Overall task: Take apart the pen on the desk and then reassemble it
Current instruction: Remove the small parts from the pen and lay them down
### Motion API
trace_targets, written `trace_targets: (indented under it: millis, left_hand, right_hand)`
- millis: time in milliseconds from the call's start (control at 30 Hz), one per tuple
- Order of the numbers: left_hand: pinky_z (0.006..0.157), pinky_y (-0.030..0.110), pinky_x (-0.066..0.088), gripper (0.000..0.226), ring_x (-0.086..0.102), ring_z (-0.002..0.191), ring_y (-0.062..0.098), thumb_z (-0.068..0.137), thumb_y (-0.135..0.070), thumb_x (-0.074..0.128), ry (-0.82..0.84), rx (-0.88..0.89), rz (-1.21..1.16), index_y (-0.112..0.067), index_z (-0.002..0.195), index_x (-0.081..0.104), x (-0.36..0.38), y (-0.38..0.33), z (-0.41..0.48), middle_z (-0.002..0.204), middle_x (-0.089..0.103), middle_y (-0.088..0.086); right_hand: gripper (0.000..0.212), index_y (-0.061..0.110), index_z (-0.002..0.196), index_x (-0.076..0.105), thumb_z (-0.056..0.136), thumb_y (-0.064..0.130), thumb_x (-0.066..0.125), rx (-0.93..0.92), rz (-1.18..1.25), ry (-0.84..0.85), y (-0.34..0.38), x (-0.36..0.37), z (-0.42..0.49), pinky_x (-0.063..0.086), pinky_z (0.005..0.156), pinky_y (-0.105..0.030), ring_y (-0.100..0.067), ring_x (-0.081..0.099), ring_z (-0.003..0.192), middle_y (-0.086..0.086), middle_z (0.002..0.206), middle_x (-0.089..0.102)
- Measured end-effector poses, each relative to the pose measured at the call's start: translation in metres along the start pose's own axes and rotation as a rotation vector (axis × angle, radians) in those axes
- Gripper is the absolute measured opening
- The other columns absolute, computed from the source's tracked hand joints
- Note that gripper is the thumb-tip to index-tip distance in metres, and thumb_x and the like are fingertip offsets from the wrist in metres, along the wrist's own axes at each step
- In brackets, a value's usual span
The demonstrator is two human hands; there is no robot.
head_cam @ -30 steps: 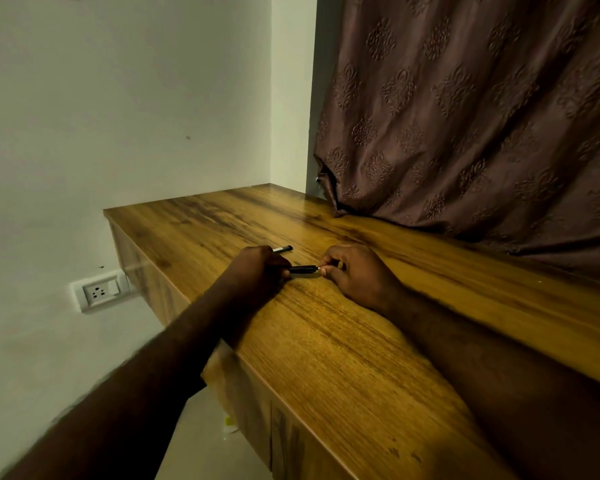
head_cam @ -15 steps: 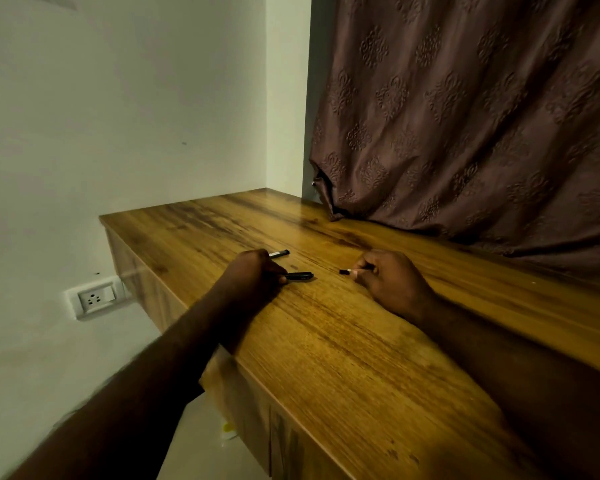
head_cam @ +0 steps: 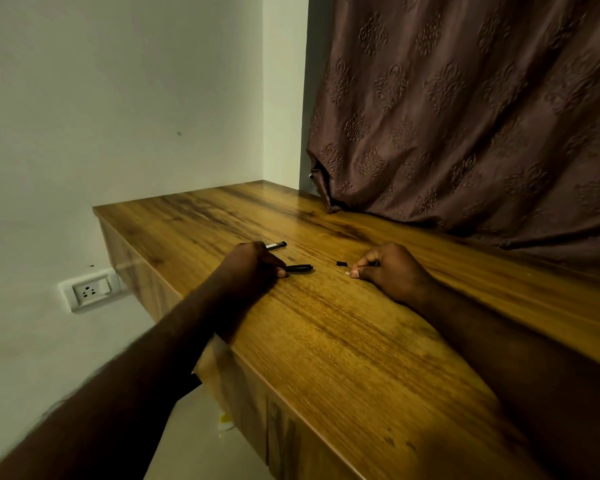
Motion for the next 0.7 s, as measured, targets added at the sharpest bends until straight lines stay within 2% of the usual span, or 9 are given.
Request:
trace_targets:
  millis: [133, 267, 433, 567, 700]
  left_hand:
    - [0.061, 0.023, 0.036, 0.019, 0.055, 0.077, 0.013, 0.087, -0.028, 0.065, 0.007, -0.032, -0.015, -0.024, 0.102, 0.074, -0.0003, -0.0007, 0.0, 0.09, 0.059, 0.003]
    - [0.055, 0.013, 0.033, 0.019, 0.054, 0.075, 0.008, 0.085, -0.028, 0.067, -0.013, -0.085, -0.087, -0.023, 0.102, 0.075, 0.0007, -0.0005, 0.0005, 0.088, 0.057, -0.001]
    - [0.051, 0.012, 0.035, 0.018, 0.052, 0.066, 0.002, 0.083, -0.028, 0.069, -0.029, -0.131, -0.137, -0.022, 0.099, 0.075, 0.0013, -0.0012, 0.0002, 0.086, 0.059, -0.001]
    - [0.049, 0.007, 0.034, 0.018, 0.05, 0.064, -0.002, 0.084, -0.028, 0.068, -0.028, -0.11, -0.121, -0.023, 0.1, 0.075, 0.0008, -0.0014, -0.0013, 0.086, 0.058, -0.003]
    - [0.054, 0.014, 0.032, 0.02, 0.052, 0.074, 0.008, 0.086, -0.028, 0.067, -0.025, -0.075, -0.064, -0.024, 0.104, 0.074, -0.0009, -0.0035, -0.0014, 0.09, 0.057, 0.0]
  right_hand:
    - [0.008, 0.008, 0.086, 0.077, 0.08, 0.012, 0.076, 0.004, -0.001, 0.01, -0.0014, 0.0003, 0.0001, 0.05, 0.085, -0.027, -0.01, 0.067, 0.085, -0.006, 0.094, 0.076]
    - [0.008, 0.013, 0.085, 0.077, 0.081, 0.02, 0.076, -0.011, -0.001, 0.016, 0.0003, 0.0014, -0.002, 0.05, 0.078, -0.026, -0.008, 0.067, 0.085, 0.0, 0.093, 0.075]
    - [0.005, 0.02, 0.079, 0.075, 0.083, 0.022, 0.072, -0.018, -0.111, -0.034, -0.0032, 0.0068, 0.0026, 0.055, 0.081, -0.039, -0.014, 0.067, 0.083, 0.003, 0.086, 0.074]
    - [0.004, 0.019, 0.081, 0.076, 0.082, 0.02, 0.073, 0.009, -0.128, -0.073, -0.0054, 0.0066, 0.0061, 0.053, 0.086, -0.036, -0.012, 0.066, 0.088, 0.003, 0.09, 0.075]
    - [0.005, 0.016, 0.085, 0.077, 0.082, 0.018, 0.074, 0.035, -0.093, -0.052, -0.0057, 0.0056, 0.0067, 0.048, 0.086, -0.028, -0.012, 0.066, 0.092, 0.001, 0.093, 0.075]
Point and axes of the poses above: each hand's wrist, its own z-axis towards the middle knuckle, its own x-axis out of the palm, y = z × x, the point moved 1 cm from there along z, towards the middle knuckle
